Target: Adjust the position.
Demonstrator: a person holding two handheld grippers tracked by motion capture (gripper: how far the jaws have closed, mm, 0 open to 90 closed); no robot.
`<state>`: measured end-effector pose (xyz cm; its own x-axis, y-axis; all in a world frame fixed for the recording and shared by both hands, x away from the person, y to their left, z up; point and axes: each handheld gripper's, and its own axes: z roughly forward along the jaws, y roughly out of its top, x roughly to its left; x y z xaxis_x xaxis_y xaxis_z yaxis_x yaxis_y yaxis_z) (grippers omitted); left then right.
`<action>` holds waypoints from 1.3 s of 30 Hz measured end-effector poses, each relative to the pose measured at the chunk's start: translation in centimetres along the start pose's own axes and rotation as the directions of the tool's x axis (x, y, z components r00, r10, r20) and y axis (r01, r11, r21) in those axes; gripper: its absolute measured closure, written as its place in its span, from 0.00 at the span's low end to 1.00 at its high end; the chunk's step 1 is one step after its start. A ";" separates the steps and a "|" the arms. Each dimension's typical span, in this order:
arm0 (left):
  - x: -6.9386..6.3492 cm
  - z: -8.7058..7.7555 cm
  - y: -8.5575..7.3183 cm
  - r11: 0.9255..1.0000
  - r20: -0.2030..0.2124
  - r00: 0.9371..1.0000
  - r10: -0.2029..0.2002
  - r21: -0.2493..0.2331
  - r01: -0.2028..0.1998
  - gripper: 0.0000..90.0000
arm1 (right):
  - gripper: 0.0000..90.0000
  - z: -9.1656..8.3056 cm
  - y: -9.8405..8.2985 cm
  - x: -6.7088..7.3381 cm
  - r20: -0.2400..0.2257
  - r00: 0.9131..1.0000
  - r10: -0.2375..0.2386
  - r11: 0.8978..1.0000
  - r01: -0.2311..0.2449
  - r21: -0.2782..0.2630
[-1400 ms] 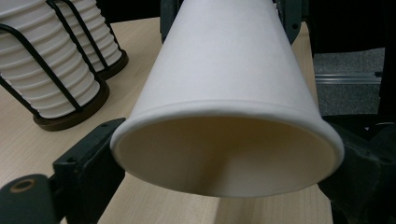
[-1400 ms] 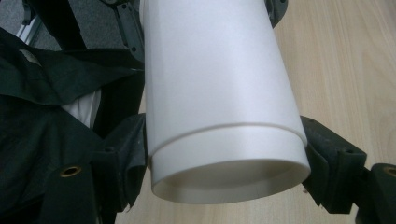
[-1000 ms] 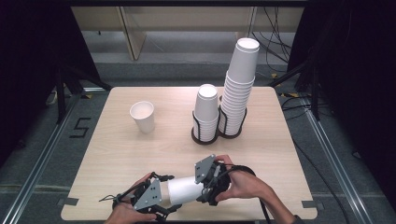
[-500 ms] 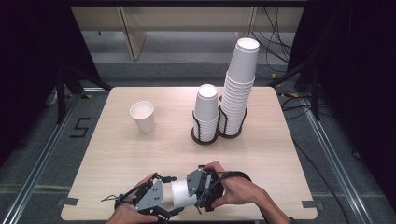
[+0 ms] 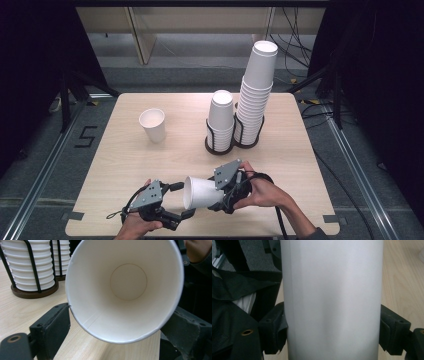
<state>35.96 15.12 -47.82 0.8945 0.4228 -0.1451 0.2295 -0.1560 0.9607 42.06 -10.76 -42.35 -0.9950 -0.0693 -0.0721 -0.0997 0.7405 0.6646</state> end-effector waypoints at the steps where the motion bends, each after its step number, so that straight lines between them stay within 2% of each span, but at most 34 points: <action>1: 0.0 0.0 0.0 1.000 0.006 1.000 -0.003 -0.008 0.003 0.11 | 0.26 0.0 0.0 -0.1 -0.005 1.000 -0.015 1.000 0.015 -0.007; 6: -0.2 0.0 0.2 1.000 -0.009 1.000 -0.023 -0.008 0.023 0.06 | 0.25 0.1 0.2 0.1 -0.010 1.000 -0.011 1.000 0.011 -0.021; 8: -0.3 0.1 0.3 0.999 -0.002 1.000 -0.010 -0.035 0.010 0.06 | 0.25 0.3 0.3 0.1 -0.015 1.000 -0.018 1.000 0.018 -0.022; 10: -0.5 0.1 0.4 0.999 -0.011 1.000 -0.002 -0.034 0.001 0.05 | 0.25 0.7 0.4 0.3 -0.022 1.000 -0.007 1.000 0.007 -0.026; 11: -0.5 0.1 0.4 0.999 -0.012 1.000 -0.001 -0.035 0.001 0.04 | 0.25 0.8 0.4 0.2 -0.028 0.999 -0.020 1.000 0.019 -0.021; 12: -0.6 0.1 0.4 0.999 -0.018 1.000 0.006 -0.036 -0.006 0.04 | 0.25 1.0 0.5 0.4 -0.038 0.999 -0.004 1.000 0.003 -0.028; 13: -0.6 0.2 0.4 0.999 -0.017 1.000 0.006 -0.039 -0.007 0.04 | 0.25 1.3 0.5 0.4 -0.038 0.999 -0.009 1.000 0.007 -0.029; 14: -0.7 0.2 0.4 0.999 -0.017 1.000 0.005 -0.044 -0.006 0.04 | 0.25 1.5 0.6 0.5 -0.064 0.998 0.005 0.999 -0.007 -0.036; 16: -0.7 0.4 0.4 0.997 -0.002 1.000 -0.003 -0.076 0.003 0.04 | 0.25 1.9 0.6 0.5 -0.055 0.998 -0.006 1.000 0.004 -0.030; 17: -0.8 0.2 0.4 0.998 -0.010 1.000 -0.001 -0.065 0.000 0.05 | 0.25 2.0 0.6 0.6 -0.061 0.998 -0.001 1.000 -0.001 -0.029; 18: -0.7 0.2 0.4 0.997 0.001 1.000 0.002 -0.071 -0.002 0.06 | 0.25 2.2 0.6 0.7 -0.073 0.997 0.002 1.000 -0.004 -0.020; 19: -0.7 0.2 0.4 0.998 0.004 1.000 0.005 -0.064 -0.004 0.08 | 0.26 2.4 0.5 0.6 -0.056 0.998 -0.017 1.000 0.017 -0.001; 20: -0.6 0.1 0.4 0.998 0.002 1.000 0.001 -0.060 -0.001 0.08 | 0.25 2.5 0.5 0.6 -0.055 0.998 -0.017 1.000 0.016 -0.004; 23: -0.7 0.2 0.6 0.998 -0.003 1.000 0.018 -0.056 -0.018 0.10 | 0.25 2.6 0.3 0.6 -0.052 0.999 0.009 1.000 -0.010 -0.007; 24: -0.8 0.2 0.7 0.998 -0.009 1.000 0.028 -0.051 -0.029 0.10 | 0.24 2.6 0.3 0.7 -0.061 0.998 0.032 0.999 -0.032 -0.002; 25: -0.8 0.1 0.8 0.999 -0.024 0.999 0.032 -0.033 -0.033 0.10 | 0.23 2.6 0.4 0.8 -0.052 0.998 0.041 0.999 -0.041 0.003; 26: -0.8 0.1 0.8 0.999 -0.026 0.999 0.027 -0.031 -0.028 0.10 | 0.22 2.5 0.3 0.8 -0.017 0.998 0.061 0.998 -0.061 0.027; 28: -0.7 -0.1 0.9 1.000 -0.044 0.999 0.029 -0.009 -0.029 0.10 | 0.21 2.4 0.4 0.7 -0.004 0.999 0.042 0.999 -0.042 0.035; 29: -0.5 -0.1 0.9 1.000 -0.044 0.999 0.017 -0.016 -0.017 0.10 | 0.21 2.3 0.4 0.7 0.010 0.999 0.043 0.998 -0.044 0.049; 31: -0.5 -0.2 0.9 1.000 -0.063 0.998 0.018 0.017 -0.017 0.10 | 0.20 1.9 0.6 0.8 0.052 0.998 0.029 0.998 -0.032 0.061; 35: -0.8 0.1 0.9 0.998 -0.064 0.997 0.040 0.051 -0.037 0.10 | 0.18 2.2 1.1 1.4 0.048 0.999 0.016 0.996 -0.020 0.084; 36: -1.0 0.2 0.9 0.998 -0.060 0.997 0.040 0.053 -0.037 0.10 | 0.18 2.4 1.3 1.7 0.058 0.998 0.035 0.994 -0.041 0.105; 37: -1.1 0.3 0.9 0.997 -0.056 0.997 0.049 0.057 -0.046 0.10 | 0.19 2.8 1.6 1.8 0.055 0.998 -0.006 0.992 -0.001 0.128; 39: -1.3 0.4 1.0 0.997 -0.050 0.997 0.061 0.058 -0.058 0.10 | 0.24 3.4 1.7 2.2 0.039 0.999 -0.002 0.989 -0.004 0.150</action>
<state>35.14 14.06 -46.78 0.8864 0.4570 -0.0739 0.1988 -0.2317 0.9523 39.74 -7.35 -43.89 -0.9937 -0.0446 -0.1026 -0.0937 0.8328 0.5457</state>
